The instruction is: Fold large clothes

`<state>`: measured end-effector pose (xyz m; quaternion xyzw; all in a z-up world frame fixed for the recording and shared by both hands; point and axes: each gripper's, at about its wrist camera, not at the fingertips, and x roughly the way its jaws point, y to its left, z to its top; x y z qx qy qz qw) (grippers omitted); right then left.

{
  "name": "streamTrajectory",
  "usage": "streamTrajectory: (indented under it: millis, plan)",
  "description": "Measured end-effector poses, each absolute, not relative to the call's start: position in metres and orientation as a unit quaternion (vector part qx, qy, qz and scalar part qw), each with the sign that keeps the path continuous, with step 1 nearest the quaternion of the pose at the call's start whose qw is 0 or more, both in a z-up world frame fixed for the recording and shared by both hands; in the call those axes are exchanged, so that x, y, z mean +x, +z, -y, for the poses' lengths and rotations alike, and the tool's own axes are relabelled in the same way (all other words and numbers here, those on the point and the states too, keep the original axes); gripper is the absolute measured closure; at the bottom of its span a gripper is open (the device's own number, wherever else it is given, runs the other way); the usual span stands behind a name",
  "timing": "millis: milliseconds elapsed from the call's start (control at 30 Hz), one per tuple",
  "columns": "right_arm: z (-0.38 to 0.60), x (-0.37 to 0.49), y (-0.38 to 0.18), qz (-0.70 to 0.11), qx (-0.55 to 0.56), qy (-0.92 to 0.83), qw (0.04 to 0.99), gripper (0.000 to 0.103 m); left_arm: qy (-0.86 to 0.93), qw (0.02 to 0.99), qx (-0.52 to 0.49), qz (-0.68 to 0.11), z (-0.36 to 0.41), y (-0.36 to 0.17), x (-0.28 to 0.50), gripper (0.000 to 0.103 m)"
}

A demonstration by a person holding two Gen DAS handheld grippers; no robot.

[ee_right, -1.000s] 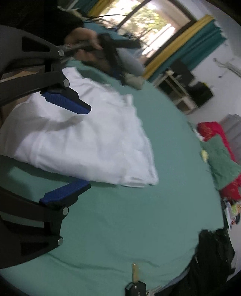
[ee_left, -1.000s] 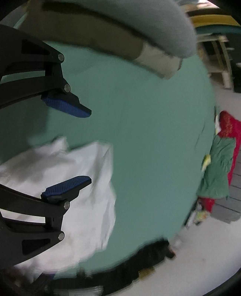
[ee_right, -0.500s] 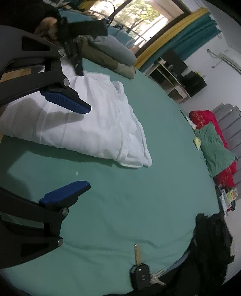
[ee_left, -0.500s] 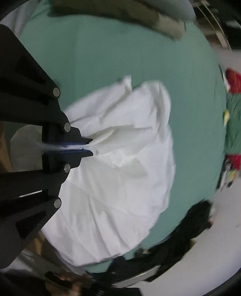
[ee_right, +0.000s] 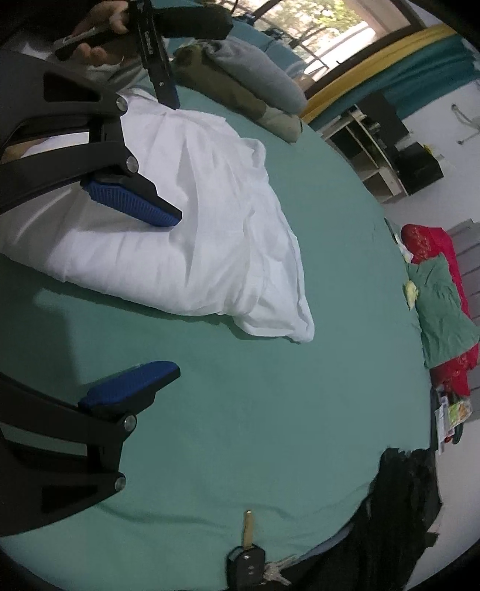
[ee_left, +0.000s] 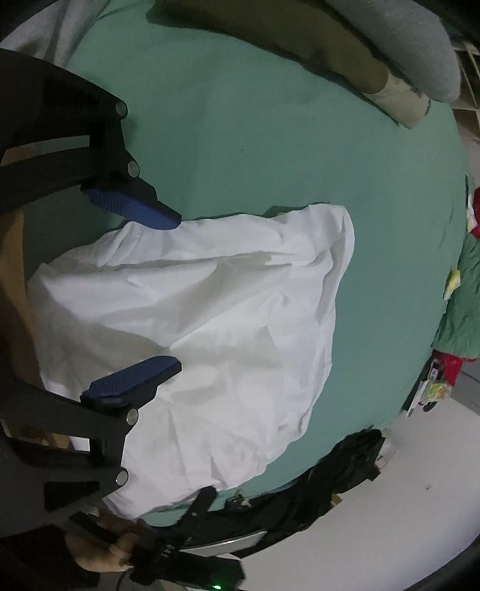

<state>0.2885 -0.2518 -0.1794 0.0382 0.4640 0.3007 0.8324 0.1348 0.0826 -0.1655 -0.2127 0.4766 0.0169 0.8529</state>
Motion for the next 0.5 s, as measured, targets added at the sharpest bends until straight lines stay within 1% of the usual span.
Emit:
streamTrajectory:
  millis: [33, 100, 133, 167, 267, 400, 500]
  plan:
    - [0.254, 0.289, -0.181, -0.466, 0.044, 0.301, 0.831, 0.027, 0.017, 0.852, -0.222, -0.475, -0.086, -0.168, 0.135, 0.024]
    - [0.256, 0.288, -0.184, -0.469, 0.049, 0.302, 0.828, 0.027, 0.01, 0.846, -0.249, -0.471, -0.089, -0.179, 0.139, 0.014]
    - [0.256, 0.288, -0.185, -0.472, 0.052, 0.302, 0.827, 0.027, 0.012, 0.844, -0.254, -0.472, -0.088, -0.182, 0.141, 0.012]
    - [0.256, 0.288, -0.185, -0.473, 0.054, 0.301, 0.826, 0.027, 0.014, 0.844, -0.255, -0.472, -0.088, -0.181, 0.14, 0.007]
    - [0.256, 0.288, -0.188, -0.477, 0.057, 0.299, 0.824, 0.027, -0.02, 0.842, -0.271, -0.467, -0.079, -0.177, 0.144, 0.006]
    - [0.255, 0.29, -0.192, -0.483, 0.059, 0.294, 0.822, 0.027, -0.114, 0.803, -0.38, -0.444, -0.089, -0.187, 0.145, 0.006]
    - [0.254, 0.29, -0.194, -0.484, 0.056, 0.292, 0.823, 0.027, -0.127, 0.794, -0.407, -0.434, -0.09, -0.191, 0.146, 0.006]
